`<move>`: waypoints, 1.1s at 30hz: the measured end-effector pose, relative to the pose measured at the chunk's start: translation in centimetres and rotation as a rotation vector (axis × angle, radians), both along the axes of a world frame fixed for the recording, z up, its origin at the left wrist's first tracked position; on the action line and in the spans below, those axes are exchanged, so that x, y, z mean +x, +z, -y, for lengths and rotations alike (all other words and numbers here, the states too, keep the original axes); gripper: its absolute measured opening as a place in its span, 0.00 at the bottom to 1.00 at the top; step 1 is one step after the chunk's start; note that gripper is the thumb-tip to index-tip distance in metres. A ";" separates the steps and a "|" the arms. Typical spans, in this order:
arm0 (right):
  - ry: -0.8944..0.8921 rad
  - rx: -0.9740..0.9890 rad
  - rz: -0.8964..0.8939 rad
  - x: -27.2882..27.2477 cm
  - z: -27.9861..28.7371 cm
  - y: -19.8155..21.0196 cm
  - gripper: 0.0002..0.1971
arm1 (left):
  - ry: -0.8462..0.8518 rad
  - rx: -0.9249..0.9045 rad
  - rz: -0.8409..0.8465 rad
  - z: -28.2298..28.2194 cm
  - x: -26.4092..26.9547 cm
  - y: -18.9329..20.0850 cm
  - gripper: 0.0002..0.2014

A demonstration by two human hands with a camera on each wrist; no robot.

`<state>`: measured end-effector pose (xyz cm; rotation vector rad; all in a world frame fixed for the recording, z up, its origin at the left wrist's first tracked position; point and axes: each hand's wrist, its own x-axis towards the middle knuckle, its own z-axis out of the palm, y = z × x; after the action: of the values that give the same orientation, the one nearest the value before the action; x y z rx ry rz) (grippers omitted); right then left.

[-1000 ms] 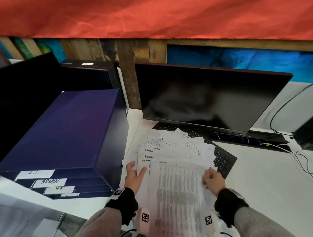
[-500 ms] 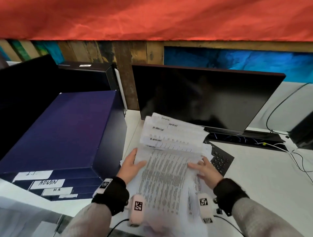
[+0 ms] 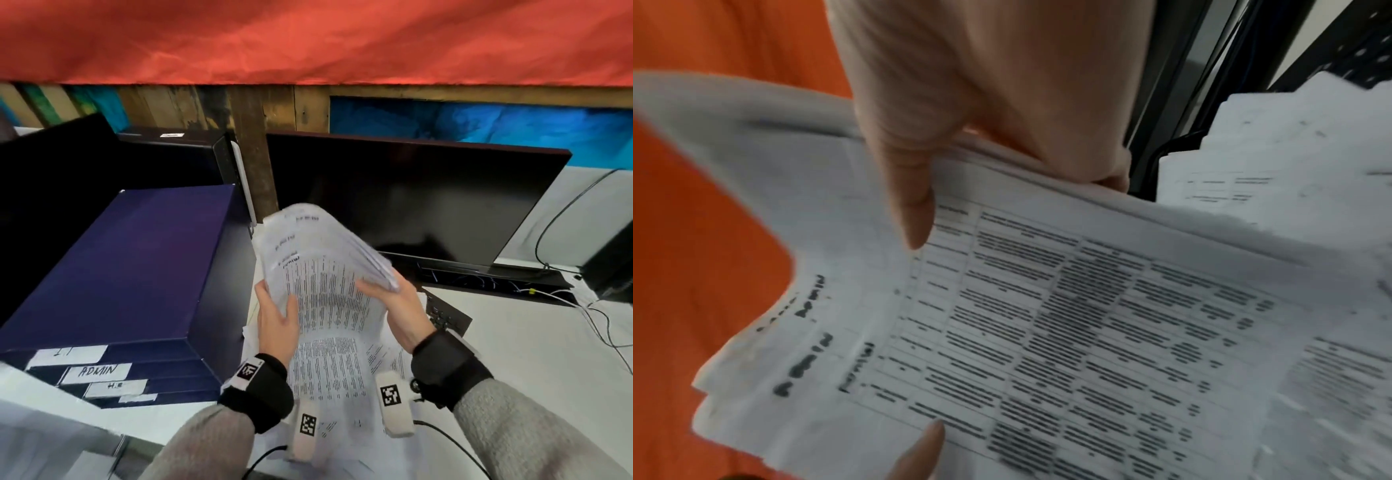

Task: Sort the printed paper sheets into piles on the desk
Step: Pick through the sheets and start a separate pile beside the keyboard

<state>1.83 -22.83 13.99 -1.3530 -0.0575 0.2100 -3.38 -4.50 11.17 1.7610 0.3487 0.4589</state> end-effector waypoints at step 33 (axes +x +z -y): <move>-0.164 -0.097 0.060 1.6 -1.2 -1.4 0.19 | -0.027 -0.511 -0.184 -2.2 1.8 -3.0 0.19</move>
<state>3.42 -21.60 12.64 -1.4529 0.0142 0.0343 -1.56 -2.33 8.15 1.3072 0.5218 0.1648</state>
